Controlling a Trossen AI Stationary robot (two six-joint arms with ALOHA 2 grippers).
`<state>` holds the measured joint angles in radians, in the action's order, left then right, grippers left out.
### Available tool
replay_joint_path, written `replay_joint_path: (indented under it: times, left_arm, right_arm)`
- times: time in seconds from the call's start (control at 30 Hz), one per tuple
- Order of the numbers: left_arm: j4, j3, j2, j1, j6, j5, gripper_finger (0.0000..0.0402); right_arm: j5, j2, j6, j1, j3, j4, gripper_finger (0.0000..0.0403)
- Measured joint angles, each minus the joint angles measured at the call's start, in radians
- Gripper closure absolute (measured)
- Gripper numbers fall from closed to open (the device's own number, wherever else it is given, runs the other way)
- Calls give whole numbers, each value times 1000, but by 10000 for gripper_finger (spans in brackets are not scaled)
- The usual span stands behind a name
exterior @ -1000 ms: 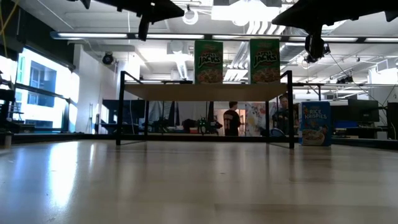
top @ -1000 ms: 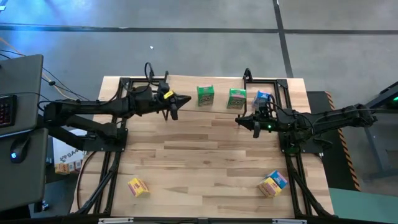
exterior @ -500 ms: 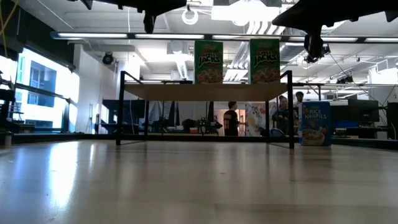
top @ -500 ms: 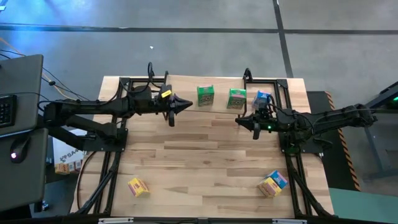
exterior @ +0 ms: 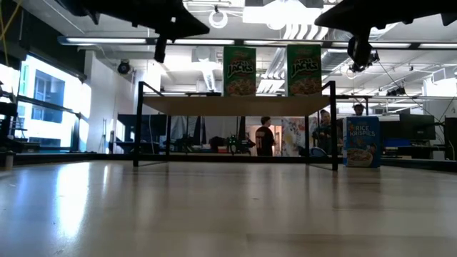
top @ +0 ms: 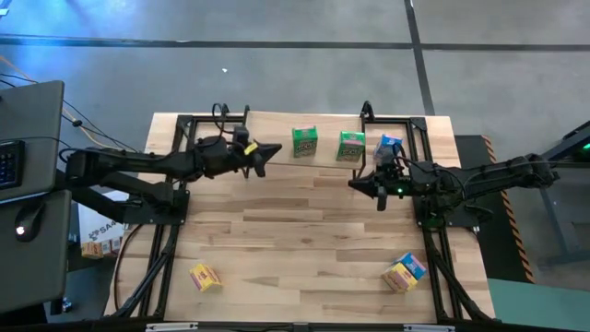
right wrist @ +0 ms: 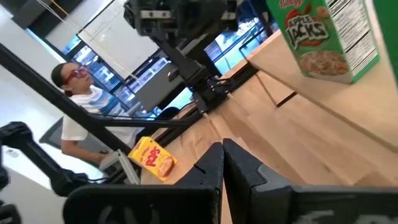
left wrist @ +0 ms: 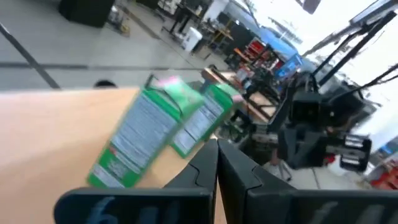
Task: Stack cereal on shelf
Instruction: Put the green cereal box on the shelf aligned with the other green cereal box
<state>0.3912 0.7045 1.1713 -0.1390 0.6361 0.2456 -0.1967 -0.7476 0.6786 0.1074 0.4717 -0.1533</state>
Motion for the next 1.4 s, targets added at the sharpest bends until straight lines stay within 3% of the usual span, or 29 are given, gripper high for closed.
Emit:
replay_joint_path:
  times: [0.37, 0.53, 0.93, 1.17, 1.4]
  left_arm:
    - [-309, 199, 224, -46, -53, 11, 401]
    - [-314, 228, 293, -66, -46, 52, 401]
    - [-250, 229, 307, -78, -99, 70, 401]
    - [-177, 233, 352, -77, -92, 21, 401]
    - [-188, 340, 461, -77, -146, -1, 401]
  right_arm:
    - [-42, 0, -6, 0, 0, 1, 403]
    - [-74, 0, 16, 0, 0, 0, 403]
    - [-136, 0, 28, 0, 0, -1, 403]
    - [-145, 0, 19, 0, 0, -1, 403]
    - [-145, 0, 20, 0, 0, -1, 403]
